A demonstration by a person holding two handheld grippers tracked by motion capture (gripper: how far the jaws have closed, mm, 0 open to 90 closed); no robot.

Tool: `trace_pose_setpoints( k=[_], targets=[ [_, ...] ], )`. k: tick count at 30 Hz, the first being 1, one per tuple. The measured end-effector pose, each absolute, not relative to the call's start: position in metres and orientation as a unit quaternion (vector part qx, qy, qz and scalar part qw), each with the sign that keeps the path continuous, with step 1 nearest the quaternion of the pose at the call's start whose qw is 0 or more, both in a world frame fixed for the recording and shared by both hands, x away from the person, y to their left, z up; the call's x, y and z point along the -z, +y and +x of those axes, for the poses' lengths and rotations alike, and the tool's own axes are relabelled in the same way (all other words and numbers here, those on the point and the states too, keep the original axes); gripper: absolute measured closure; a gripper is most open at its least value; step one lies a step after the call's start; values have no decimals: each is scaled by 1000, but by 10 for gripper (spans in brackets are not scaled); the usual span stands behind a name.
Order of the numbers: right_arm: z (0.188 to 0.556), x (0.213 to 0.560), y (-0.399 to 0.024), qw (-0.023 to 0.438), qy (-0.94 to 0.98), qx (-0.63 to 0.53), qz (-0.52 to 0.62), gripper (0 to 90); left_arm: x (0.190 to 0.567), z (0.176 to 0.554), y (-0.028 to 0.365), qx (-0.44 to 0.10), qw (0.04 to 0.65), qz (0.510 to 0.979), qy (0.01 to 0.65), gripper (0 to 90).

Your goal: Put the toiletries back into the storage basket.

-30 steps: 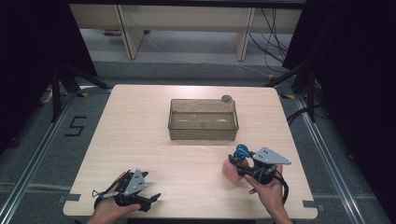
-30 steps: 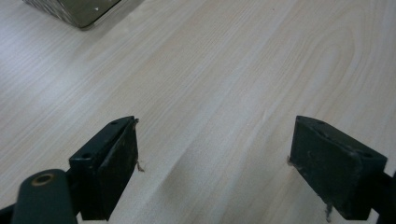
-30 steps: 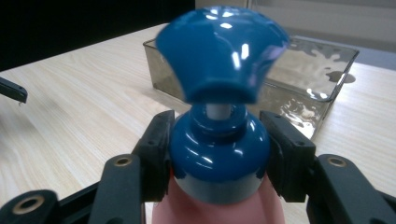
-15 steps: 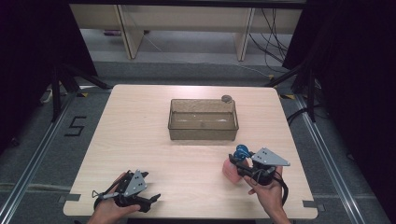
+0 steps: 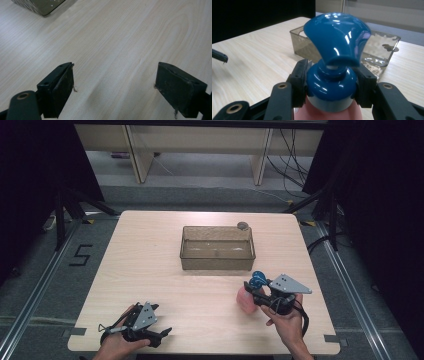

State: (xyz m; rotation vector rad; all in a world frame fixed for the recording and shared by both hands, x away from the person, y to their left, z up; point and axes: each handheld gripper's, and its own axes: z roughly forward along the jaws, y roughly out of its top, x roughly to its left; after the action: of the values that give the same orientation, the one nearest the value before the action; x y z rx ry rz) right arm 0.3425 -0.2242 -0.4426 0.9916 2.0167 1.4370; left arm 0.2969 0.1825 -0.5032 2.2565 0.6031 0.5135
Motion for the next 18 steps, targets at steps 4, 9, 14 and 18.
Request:
trace_pose_setpoints(
  k=[4,9,14,18],
  targets=[
    [347,437,-225,240,733,-523,363,535,503,297,183,-204,365,877,237,149],
    [357,431,-227,247,737,-517,358,535,504,297,183,-200,365,878,235,149],
    [362,425,-227,238,739,-516,363,535,504,298,183,-207,365,876,238,149],
    [367,421,-228,246,738,-520,353,535,504,298,183,-206,365,876,238,149]
  ],
)
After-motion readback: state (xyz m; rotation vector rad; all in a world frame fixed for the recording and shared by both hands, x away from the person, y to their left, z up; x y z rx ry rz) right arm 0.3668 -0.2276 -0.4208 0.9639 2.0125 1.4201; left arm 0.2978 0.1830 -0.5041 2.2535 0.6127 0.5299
